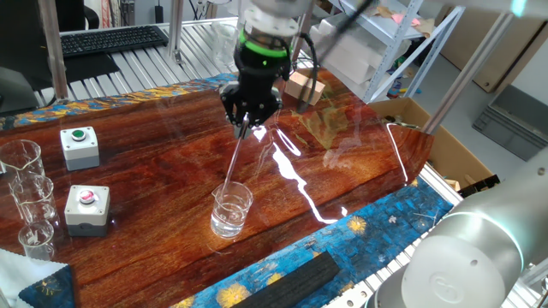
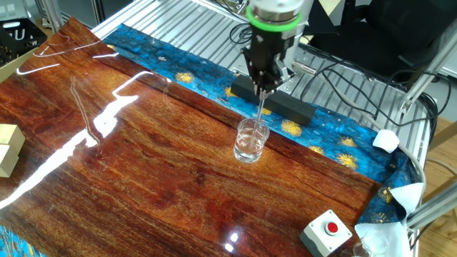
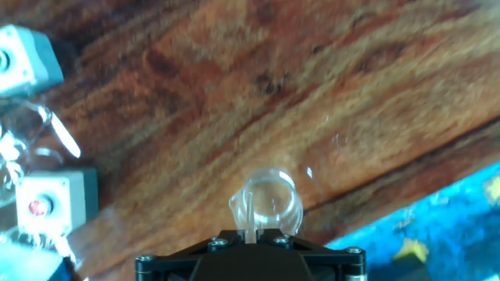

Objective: Stir the beaker with a glass rod

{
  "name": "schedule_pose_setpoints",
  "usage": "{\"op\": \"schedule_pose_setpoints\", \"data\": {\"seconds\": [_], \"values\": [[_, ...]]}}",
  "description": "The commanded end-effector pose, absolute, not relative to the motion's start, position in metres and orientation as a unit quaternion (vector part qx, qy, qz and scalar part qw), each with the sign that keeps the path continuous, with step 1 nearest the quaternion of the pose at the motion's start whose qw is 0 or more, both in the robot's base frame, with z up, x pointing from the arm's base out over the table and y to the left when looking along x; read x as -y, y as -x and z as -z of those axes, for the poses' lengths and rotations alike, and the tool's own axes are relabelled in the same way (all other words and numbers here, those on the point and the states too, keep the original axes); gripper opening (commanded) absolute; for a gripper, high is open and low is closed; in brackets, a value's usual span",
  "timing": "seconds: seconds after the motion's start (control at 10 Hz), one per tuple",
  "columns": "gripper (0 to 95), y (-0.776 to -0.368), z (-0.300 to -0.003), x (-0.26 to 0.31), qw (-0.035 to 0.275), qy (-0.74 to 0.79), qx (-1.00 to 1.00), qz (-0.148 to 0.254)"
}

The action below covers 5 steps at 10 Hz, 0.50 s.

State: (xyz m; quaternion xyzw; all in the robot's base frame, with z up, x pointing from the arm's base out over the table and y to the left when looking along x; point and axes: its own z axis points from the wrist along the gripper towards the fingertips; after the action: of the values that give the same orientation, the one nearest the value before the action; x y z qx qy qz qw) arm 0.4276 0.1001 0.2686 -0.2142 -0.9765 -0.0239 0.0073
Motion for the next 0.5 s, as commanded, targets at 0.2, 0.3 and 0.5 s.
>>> {"op": "schedule_pose_setpoints", "data": {"seconds": [0.2, 0.3, 0.5], "values": [[0.0, -0.4280, -0.2680, -0.1006, 0.011, 0.112, 0.988, -0.108], [0.0, -0.4273, -0.2675, -0.1010, 0.033, 0.125, 0.989, -0.076], [0.0, -0.4271, -0.2673, -0.1013, 0.062, 0.135, 0.988, -0.051]]}}
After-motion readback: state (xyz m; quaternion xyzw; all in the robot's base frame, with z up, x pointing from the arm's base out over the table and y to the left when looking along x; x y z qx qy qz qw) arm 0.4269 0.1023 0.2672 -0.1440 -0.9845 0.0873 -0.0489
